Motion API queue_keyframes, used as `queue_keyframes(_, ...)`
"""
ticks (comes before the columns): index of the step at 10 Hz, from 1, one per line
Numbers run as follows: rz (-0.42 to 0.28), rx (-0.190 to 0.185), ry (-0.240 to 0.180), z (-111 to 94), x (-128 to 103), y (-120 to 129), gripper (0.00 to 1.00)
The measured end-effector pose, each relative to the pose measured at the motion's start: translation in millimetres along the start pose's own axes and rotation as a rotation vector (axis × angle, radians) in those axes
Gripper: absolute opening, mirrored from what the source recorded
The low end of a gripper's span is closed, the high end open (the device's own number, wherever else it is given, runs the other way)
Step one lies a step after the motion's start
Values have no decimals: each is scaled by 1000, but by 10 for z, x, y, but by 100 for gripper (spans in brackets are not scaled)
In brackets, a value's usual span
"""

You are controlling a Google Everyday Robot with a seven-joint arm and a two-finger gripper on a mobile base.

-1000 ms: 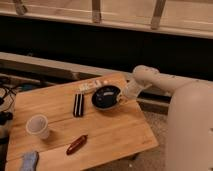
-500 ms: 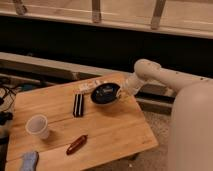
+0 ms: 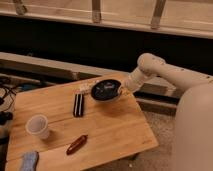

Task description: Pick up the ceramic bowl

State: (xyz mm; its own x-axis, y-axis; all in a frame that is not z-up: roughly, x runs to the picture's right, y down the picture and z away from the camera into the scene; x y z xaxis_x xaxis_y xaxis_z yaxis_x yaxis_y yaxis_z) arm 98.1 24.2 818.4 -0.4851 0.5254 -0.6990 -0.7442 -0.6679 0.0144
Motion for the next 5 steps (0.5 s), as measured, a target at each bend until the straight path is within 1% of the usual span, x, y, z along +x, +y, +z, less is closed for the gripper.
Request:
queue_keyframes(1,-2,1,0,-19,0,-3,0)
queue_keyframes(3,-9,-3,1,19,-7,-25,0)
queue_keyframes(4,-11,-6,0,-4,-13,-38,0)
queue_keyframes(5,-12,-7,-2,-74,-15,-32,0)
